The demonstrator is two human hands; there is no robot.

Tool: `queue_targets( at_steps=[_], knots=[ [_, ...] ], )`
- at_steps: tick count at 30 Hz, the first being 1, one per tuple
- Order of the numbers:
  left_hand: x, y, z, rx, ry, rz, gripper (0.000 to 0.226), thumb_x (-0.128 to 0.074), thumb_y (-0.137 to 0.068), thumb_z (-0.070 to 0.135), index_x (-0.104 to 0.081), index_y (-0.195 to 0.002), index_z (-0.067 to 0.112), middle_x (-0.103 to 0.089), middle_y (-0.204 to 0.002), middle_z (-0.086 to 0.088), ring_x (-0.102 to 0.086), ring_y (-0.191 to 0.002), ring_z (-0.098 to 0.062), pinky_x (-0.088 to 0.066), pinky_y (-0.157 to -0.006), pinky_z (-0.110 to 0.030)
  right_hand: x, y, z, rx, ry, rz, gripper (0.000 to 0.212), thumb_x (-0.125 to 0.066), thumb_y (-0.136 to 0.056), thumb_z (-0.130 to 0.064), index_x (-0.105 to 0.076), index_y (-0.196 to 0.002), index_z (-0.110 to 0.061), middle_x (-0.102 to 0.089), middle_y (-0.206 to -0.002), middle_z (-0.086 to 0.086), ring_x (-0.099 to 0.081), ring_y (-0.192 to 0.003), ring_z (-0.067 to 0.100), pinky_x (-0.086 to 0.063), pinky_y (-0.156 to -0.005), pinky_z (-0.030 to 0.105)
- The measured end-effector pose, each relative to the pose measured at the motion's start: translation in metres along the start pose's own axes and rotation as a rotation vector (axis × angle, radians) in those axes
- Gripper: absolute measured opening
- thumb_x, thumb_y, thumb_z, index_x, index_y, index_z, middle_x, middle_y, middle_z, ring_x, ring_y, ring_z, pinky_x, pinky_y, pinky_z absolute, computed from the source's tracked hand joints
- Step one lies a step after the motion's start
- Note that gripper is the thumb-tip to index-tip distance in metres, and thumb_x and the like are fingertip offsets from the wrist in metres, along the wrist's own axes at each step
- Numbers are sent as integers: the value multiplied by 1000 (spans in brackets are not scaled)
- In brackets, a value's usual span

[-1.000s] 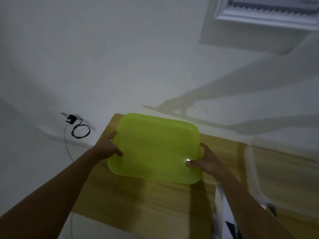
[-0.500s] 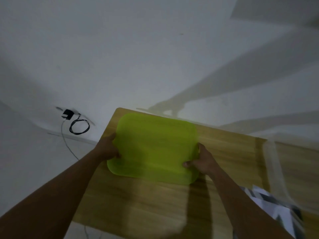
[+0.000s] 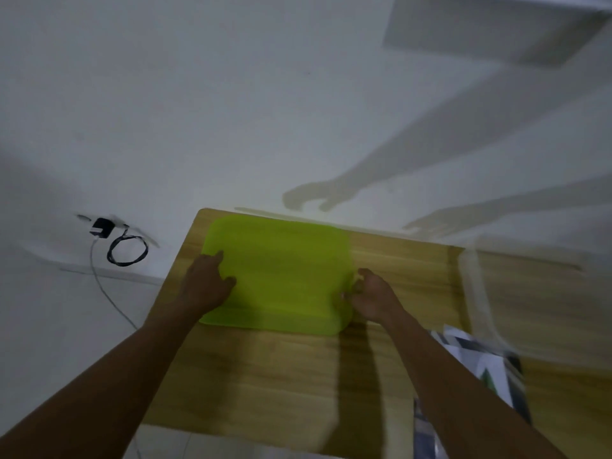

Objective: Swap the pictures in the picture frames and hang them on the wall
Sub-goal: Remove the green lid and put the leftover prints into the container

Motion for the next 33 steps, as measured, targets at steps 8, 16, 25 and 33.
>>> queue_targets(
  at_steps=[8, 16, 25, 33],
  knots=[
    [-53, 81, 135, -263, 124, -29, 55, -74, -82, 32, -60, -129, 10, -64, -125, -10, -62, -112, -25, -48, -96, -35, 70, 73, 46, 3, 212, 33, 62, -58, -96, -37, -38, -145, -4, -47, -145, 14, -46, -131, 27, -39, -96, 26],
    [-170, 167, 228, -273, 106, -206, 56, -70, -83, 38, -60, -129, 9, -64, -128, -8, -60, -117, -20, -45, -97, -27, 115, 141, 165, -102, 175, 104, 49, -60, -93, -35, -51, -133, -9, -58, -130, 11, -58, -114, 26, -49, -82, 31],
    [-265, 228, 248, -167, 157, -175, 29, -68, -66, 23, -59, -89, 8, -63, -88, -10, -60, -82, -29, -49, -69, -35, 98, 182, 270, -262, 167, 185, 45, -63, -88, -22, -43, -127, -10, -43, -125, 16, -44, -117, 38, -45, -88, 41],
    [-279, 233, 256, -80, 245, -89, 34, -72, -59, 8, -48, -82, 16, -56, -83, -3, -54, -82, -24, -33, -60, -29, 93, 182, 278, -212, 134, 274, 64, -67, -85, -13, -32, -139, -14, -42, -132, 16, -39, -121, 35, -44, -92, 41]
  ],
)
Point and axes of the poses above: each hand's wrist, its own y-axis away from the middle knuckle, its own x-axis out of the back of the hand, z = x × y, the point moved 5 cm from there along -y, towards the middle knuckle
